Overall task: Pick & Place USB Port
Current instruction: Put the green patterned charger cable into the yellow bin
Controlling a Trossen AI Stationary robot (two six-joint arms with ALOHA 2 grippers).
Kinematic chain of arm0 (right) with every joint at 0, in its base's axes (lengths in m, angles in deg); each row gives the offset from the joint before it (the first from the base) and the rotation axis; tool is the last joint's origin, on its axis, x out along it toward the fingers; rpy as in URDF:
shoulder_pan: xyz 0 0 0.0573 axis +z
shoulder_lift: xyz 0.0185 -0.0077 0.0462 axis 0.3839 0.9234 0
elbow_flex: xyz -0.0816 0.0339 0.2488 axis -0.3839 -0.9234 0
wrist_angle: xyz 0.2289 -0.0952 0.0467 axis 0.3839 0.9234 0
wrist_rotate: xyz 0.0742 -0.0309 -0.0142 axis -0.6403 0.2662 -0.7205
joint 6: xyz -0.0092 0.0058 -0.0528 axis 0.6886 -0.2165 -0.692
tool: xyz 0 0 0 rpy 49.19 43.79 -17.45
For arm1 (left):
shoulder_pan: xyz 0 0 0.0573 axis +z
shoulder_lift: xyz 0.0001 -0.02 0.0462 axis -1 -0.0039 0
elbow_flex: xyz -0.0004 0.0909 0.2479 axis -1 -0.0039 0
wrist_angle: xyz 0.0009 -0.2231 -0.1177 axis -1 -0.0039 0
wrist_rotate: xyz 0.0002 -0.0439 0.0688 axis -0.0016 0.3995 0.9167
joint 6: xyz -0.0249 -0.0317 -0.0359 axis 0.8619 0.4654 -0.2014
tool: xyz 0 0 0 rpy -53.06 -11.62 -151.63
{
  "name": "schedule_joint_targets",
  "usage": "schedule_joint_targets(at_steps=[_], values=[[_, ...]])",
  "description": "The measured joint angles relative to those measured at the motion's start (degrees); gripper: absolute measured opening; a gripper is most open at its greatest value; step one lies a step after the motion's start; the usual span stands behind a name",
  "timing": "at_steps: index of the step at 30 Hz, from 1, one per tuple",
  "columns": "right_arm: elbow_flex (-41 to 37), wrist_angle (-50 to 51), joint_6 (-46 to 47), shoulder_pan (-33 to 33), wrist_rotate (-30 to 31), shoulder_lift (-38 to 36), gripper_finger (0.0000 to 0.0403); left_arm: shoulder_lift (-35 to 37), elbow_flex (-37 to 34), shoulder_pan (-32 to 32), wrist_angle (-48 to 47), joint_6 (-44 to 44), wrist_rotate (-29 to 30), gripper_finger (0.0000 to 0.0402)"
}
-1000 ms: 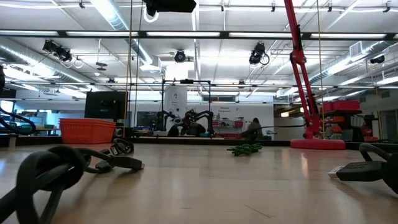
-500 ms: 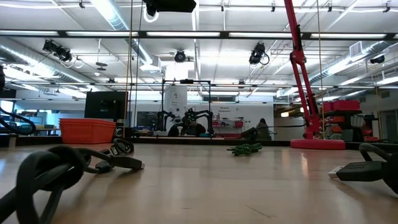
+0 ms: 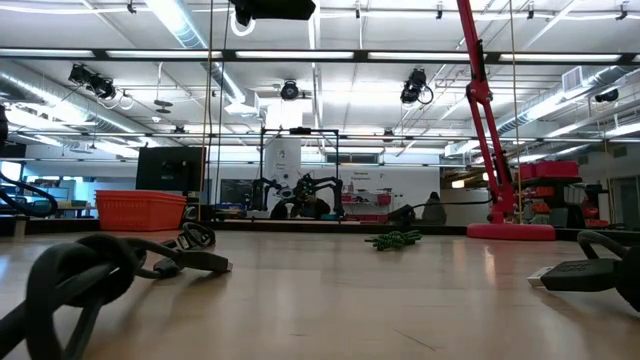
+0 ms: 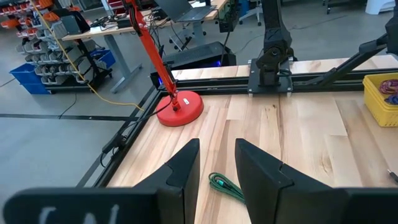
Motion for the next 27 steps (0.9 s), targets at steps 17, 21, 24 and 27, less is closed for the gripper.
schedule_joint_targets(at_steps=[17,21,24,27], values=[[0.00,2.55,-3.67,-0.07,3.34,-1.22,0.0088,0.00,0.00,0.07,-0.03,0.20,0.00,0.0108],[0.00,2.55,-6.90,-0.16,7.37,-4.13,0.0086,0.00,0.00,0.07,-0.04,0.20,0.00,0.0108],[0.00,3.03,-10.84,-1.21,11.09,-7.43,0.0086,0.00,0.00,0.11,-0.04,0.48,0.00,0.0108],[0.00,4.82,-16.89,-3.75,15.96,-11.23,0.0086,-0.48,0.00,0.11,0.24,2.50,0.02,0.0108]])
